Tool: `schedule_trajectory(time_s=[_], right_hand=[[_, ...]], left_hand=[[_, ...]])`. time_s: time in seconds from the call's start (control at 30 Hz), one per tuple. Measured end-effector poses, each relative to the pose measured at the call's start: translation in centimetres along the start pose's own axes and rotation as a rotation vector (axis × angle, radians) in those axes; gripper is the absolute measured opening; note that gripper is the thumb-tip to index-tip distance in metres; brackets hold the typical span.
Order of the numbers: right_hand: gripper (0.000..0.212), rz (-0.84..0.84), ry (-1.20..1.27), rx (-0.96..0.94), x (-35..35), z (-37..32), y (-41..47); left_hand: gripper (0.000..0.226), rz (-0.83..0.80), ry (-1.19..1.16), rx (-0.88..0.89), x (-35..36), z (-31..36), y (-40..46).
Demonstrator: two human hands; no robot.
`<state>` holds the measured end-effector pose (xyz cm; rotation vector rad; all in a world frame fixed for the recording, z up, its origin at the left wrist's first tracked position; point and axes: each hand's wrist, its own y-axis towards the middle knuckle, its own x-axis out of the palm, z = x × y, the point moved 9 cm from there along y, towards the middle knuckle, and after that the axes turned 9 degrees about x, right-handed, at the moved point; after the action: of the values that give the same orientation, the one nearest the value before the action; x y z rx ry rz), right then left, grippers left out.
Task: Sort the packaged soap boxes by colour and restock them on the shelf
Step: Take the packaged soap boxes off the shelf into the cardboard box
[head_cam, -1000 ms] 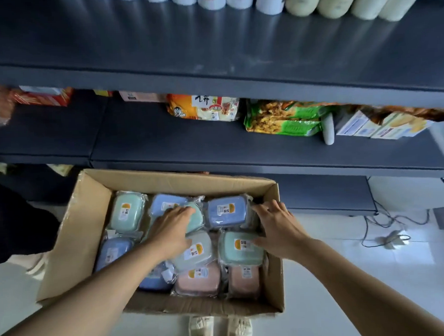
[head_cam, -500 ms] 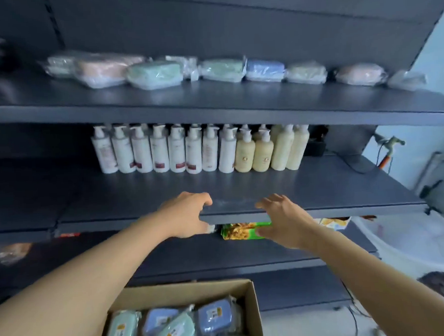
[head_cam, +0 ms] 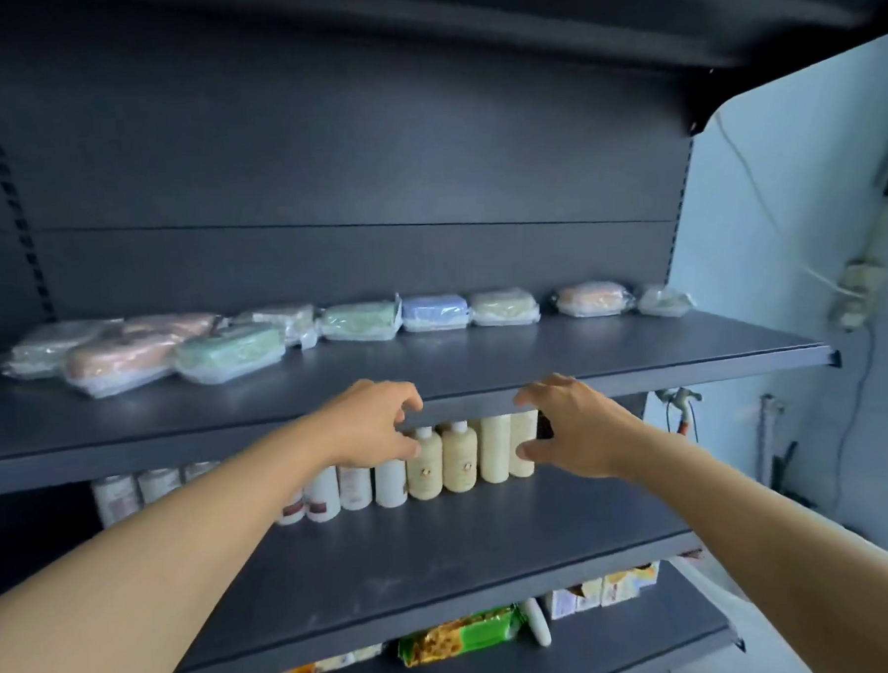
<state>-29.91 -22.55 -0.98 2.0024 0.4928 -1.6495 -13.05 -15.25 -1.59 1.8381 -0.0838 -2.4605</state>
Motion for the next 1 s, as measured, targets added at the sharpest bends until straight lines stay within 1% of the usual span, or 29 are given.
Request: schedule_trajectory(time_s=[0.13,0.3,0.5,0.67,0.73,0.8,0.87,0.93,1.0], right_hand=[[0.061,0.067,0.021,0.009,-2.9,3.5,4.2],[0.062,0.104,0.003,-0.033,-4.6,7.2,12.3],[0.073,0.054,-0.041,-0.089,-3.8,10.5,23.4],[0.072,0.010,-0.110,-0.144,-1.6,11.8,31.3],[0.076,-0.020,-0.088,-0.176,-0.4,11.9,33.8],[0.081,-0.054,-0.070,-0.199,0.8,12.0,35.6],[0.086,-0.103,-0.063,-0.214,2.0,12.1,36.5],[0.090,-0.134,-0.046,-0.228,2.8,12.5,36.9],[0.089,-0.121,-0.028,-0.242,2.9,12.8,36.7]], left_hand=[[0.052,0.052,0.008,0.008,-1.9,0.6,5.0],[0.057,0.144,0.059,-0.048,-3.3,0.2,12.5],[0.069,0.211,0.203,-0.192,-4.1,-2.7,22.8],[0.070,0.185,0.321,-0.320,-3.0,-6.3,29.7],[0.069,0.179,0.348,-0.368,-2.7,-7.7,31.5],[0.070,0.165,0.321,-0.407,-2.2,-9.1,32.5],[0.073,0.154,0.327,-0.417,-1.6,-10.1,33.1],[0.074,0.158,0.381,-0.416,-1.3,-10.2,33.3],[0.073,0.165,0.457,-0.418,-1.3,-9.6,33.3]])
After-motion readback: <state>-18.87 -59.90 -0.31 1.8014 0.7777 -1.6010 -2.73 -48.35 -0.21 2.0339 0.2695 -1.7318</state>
